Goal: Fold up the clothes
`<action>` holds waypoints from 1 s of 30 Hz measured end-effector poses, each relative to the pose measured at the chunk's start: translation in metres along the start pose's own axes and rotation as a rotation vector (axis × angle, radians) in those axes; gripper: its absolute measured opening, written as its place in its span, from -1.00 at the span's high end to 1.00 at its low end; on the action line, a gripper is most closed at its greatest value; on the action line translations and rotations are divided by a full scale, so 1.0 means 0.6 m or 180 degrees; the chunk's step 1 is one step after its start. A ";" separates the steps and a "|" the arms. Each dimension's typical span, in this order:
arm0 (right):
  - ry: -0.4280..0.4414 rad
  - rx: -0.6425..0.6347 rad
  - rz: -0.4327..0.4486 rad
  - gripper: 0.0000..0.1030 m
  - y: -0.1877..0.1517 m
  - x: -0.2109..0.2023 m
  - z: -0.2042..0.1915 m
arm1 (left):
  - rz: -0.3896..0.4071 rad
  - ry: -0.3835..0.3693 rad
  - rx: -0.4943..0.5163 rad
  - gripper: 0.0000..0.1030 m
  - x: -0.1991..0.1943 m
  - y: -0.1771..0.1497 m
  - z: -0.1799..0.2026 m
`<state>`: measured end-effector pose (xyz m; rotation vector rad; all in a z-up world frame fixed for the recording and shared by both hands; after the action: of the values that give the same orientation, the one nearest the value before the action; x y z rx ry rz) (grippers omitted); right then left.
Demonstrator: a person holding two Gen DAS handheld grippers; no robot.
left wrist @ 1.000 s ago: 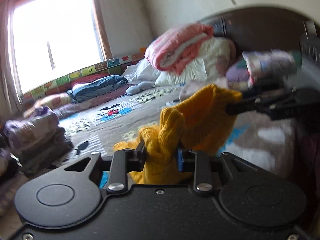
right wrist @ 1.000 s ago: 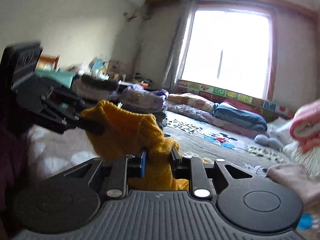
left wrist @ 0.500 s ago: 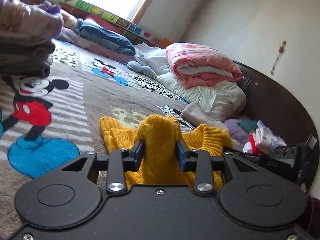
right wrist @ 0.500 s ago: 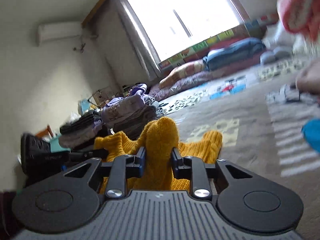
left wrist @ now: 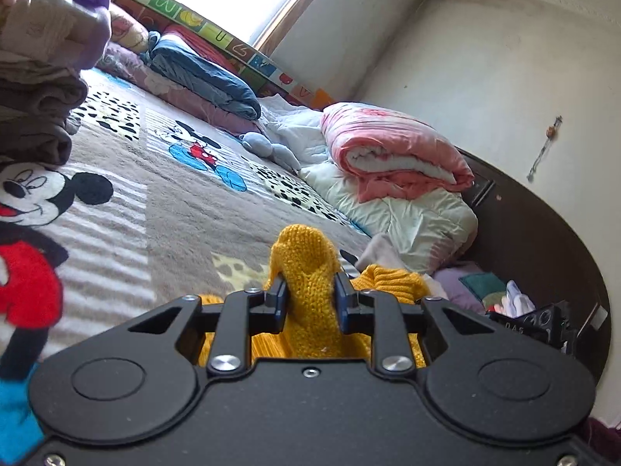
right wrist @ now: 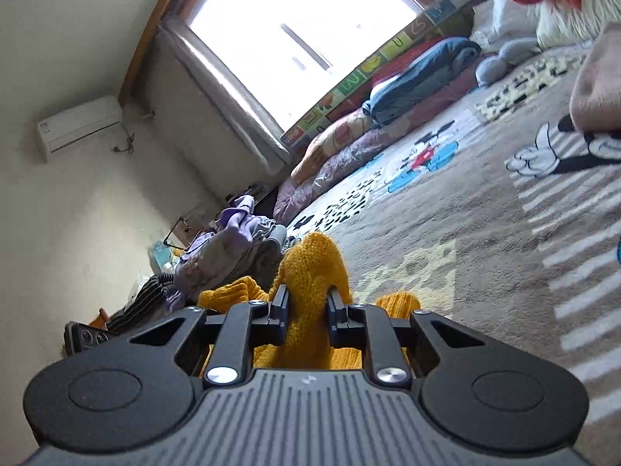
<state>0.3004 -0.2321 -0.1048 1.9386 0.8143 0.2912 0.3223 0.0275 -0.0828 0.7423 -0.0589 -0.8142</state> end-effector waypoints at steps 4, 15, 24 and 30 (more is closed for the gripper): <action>-0.0004 0.0252 -0.0004 0.60 0.001 0.032 0.035 | 0.0001 -0.0002 -0.0201 0.57 0.020 0.012 -0.029; -0.0209 0.0358 -0.0132 0.32 -0.034 0.059 0.064 | -0.0020 0.0395 -0.0145 0.18 0.023 0.004 -0.053; -0.0539 -0.1089 -0.0005 0.22 0.007 -0.028 -0.051 | 0.0171 0.0490 0.1071 0.17 -0.069 -0.040 0.102; -0.0438 -0.1967 -0.0268 0.19 -0.034 -0.041 -0.130 | -0.0044 0.0689 0.1617 0.17 -0.045 -0.124 0.114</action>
<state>0.2329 -0.1877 -0.0800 1.3266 0.6195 0.3110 0.2339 -0.0275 -0.0718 1.3082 -0.0672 -0.7333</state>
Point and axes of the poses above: each gripper's, at about its wrist camera, not at the fingertips, and x roughly the way its jaws point, z to its right, y to its top, the point moved 9 cm from there along x, roughly the way its jaws point, and after that the axes turned 15 degrees about -x, right-handed, at the moved point
